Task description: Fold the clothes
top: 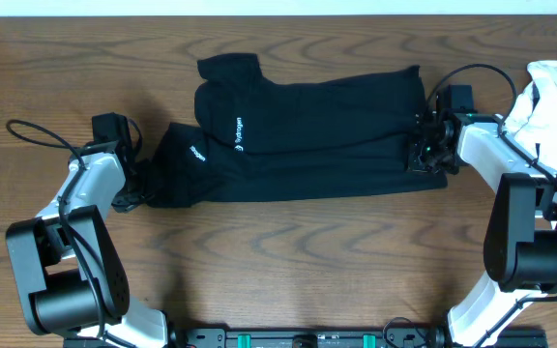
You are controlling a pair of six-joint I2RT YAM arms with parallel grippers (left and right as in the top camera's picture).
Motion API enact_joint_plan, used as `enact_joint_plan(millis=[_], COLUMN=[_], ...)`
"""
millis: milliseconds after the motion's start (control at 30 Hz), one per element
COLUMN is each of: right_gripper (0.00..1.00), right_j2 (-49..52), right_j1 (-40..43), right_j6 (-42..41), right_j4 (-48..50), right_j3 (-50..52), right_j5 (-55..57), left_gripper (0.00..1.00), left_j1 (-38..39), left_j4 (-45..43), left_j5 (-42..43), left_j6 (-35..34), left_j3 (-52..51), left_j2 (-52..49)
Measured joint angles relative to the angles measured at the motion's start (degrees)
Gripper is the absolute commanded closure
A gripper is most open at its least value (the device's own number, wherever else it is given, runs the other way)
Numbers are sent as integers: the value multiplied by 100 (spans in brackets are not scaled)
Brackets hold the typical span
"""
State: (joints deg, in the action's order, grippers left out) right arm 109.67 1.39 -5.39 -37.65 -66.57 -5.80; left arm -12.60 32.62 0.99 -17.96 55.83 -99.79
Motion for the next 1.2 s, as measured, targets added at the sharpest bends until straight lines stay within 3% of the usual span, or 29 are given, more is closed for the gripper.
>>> enact_joint_plan(millis=[1000, 1200], right_gripper=[99, 99], right_j2=[-7, -7], right_j1=[109, 109], right_j6=[-4, -4], right_j4=[-46, -42], right_j3=[0, 0], right_j5=[302, 295], left_gripper=[93, 89], left_j1=[0, 0], left_j4=[2, 437], left_j5=[-13, -11], left_j6=[0, 2], left_j3=[0, 186], left_j2=[0, 4])
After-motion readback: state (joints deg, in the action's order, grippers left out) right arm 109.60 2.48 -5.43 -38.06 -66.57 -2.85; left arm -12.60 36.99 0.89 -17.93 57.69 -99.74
